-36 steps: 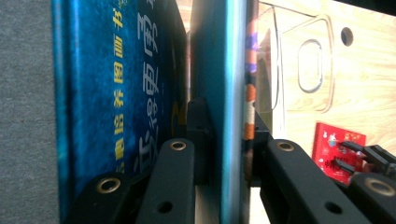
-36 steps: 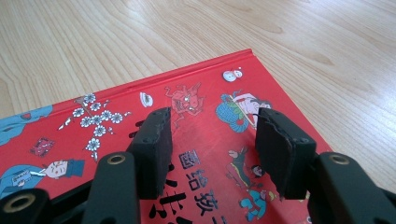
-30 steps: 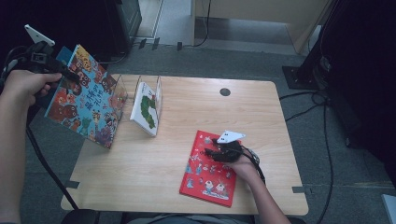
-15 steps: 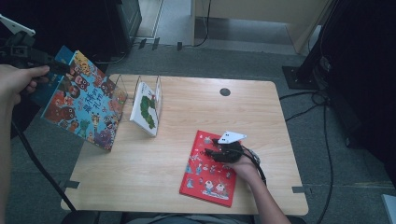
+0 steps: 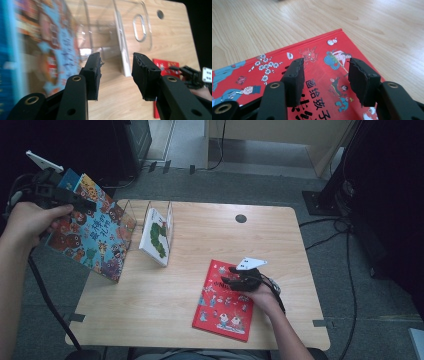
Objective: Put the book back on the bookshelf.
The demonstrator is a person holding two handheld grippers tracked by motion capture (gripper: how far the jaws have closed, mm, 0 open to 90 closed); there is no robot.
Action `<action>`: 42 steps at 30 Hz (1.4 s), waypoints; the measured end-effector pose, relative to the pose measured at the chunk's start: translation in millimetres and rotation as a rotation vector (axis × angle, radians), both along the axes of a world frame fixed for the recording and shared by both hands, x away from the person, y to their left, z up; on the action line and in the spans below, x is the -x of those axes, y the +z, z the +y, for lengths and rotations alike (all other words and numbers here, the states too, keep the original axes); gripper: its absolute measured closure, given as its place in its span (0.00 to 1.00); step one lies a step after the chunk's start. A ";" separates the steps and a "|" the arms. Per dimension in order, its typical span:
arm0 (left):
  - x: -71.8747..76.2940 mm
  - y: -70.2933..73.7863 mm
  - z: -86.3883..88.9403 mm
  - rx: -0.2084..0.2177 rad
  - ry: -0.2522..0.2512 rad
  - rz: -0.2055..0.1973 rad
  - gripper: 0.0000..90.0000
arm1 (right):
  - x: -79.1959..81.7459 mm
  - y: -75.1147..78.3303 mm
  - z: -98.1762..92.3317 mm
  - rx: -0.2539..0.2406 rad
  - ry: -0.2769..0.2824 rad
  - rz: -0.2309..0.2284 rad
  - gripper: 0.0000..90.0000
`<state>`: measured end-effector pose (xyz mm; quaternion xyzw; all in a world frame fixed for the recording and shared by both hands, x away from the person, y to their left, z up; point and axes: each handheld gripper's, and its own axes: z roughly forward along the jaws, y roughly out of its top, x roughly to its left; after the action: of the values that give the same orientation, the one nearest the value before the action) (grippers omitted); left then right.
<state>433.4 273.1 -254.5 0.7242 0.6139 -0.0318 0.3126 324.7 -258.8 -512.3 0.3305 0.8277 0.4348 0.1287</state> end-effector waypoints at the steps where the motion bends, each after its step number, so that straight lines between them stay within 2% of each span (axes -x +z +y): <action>1: 2.0 -2.7 -3.3 0.002 -0.009 -0.002 0.65 | 0.4 1.5 -1.2 -0.003 -0.001 -0.002 0.52; 3: 6.0 -8.8 -10.0 0.002 -0.021 -0.006 0.64 | 0.7 3.2 -4.1 -0.008 0.000 -0.008 0.52; 5: 9.4 -14.9 -16.2 -0.016 -0.030 -0.006 0.63 | 0.7 4.0 -7.3 -0.004 -0.001 -0.009 0.53; 8: 15.4 -22.2 -25.5 -0.012 -0.048 -0.020 0.63 | -1.6 5.9 -9.6 0.028 0.005 -0.008 0.52; 13: 26.1 -36.4 -45.7 -0.022 -0.092 -0.034 0.60 | -5.0 8.8 -14.6 0.014 -0.007 -0.004 0.53; 17: 32.1 -49.1 -58.1 -0.004 -0.121 -0.042 0.59 | -4.5 11.0 -17.7 0.012 -0.008 0.000 0.53; 19: 34.4 -54.7 -62.8 -0.013 -0.129 -0.043 0.58 | -3.3 12.3 -19.5 0.011 -0.009 -0.004 0.53; 24: 39.6 -70.1 -73.3 -0.003 -0.150 -0.038 0.57 | -2.2 13.3 -20.3 0.004 -0.012 -0.003 0.53; 27: 43.4 -78.6 -79.3 0.016 -0.168 -0.039 0.56 | -1.7 13.4 -19.9 0.012 -0.008 -0.003 0.53; 30: 46.3 -88.4 -87.7 0.001 -0.187 -0.031 0.56 | -0.8 13.9 -19.5 0.014 -0.007 -0.001 0.53; 33: 48.1 -96.9 -94.8 0.027 -0.190 -0.025 0.55 | 0.2 14.3 -20.6 0.010 -0.013 0.010 0.57; 35: 49.5 -104.3 -102.2 0.025 -0.193 -0.019 0.54 | 0.2 14.2 -21.8 0.002 -0.013 0.016 0.58; 40: 51.0 -120.0 -114.1 0.068 -0.219 -0.022 0.53 | 2.1 12.5 -25.0 0.004 -0.018 0.026 0.59; 42: 51.8 -125.3 -119.7 0.065 -0.234 -0.024 0.53 | 3.2 11.2 -26.5 0.007 -0.023 0.028 0.59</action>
<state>381.6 153.4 -379.7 0.7807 0.5201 -0.0794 0.3372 321.5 -285.3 -501.1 0.3458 0.8272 0.4255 0.1232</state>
